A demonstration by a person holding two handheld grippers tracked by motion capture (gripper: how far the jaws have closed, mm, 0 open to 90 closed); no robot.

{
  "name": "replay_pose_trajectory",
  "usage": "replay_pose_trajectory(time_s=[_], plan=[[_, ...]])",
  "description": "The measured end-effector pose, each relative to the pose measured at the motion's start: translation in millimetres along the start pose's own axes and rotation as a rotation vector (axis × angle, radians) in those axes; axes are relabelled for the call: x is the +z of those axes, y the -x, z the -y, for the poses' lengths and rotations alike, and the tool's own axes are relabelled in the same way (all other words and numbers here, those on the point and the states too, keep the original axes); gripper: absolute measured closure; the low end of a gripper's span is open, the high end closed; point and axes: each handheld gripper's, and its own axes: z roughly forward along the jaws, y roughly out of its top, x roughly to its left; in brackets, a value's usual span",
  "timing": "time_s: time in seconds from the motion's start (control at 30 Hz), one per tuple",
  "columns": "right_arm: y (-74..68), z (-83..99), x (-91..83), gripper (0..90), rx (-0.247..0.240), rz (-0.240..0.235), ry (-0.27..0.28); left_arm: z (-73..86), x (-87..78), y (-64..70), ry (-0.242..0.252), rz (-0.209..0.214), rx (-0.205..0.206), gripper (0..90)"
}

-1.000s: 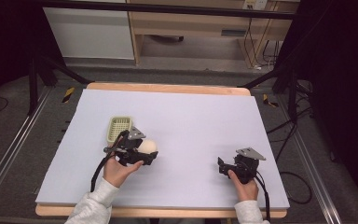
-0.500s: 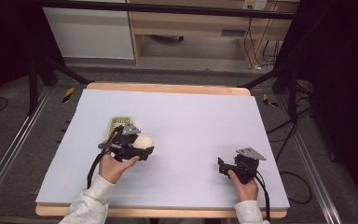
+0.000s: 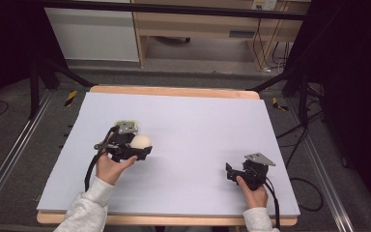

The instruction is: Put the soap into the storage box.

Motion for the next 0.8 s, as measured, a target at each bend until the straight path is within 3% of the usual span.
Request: replay_pose_trajectory(time_s=[0.8], plan=[[0.3, -0.1, 0.3, 4.8, 0.002, -0.003, -0.003, -12.1, 5.4, -32.1, -0.028, -0.073, -0.020, 23.6]])
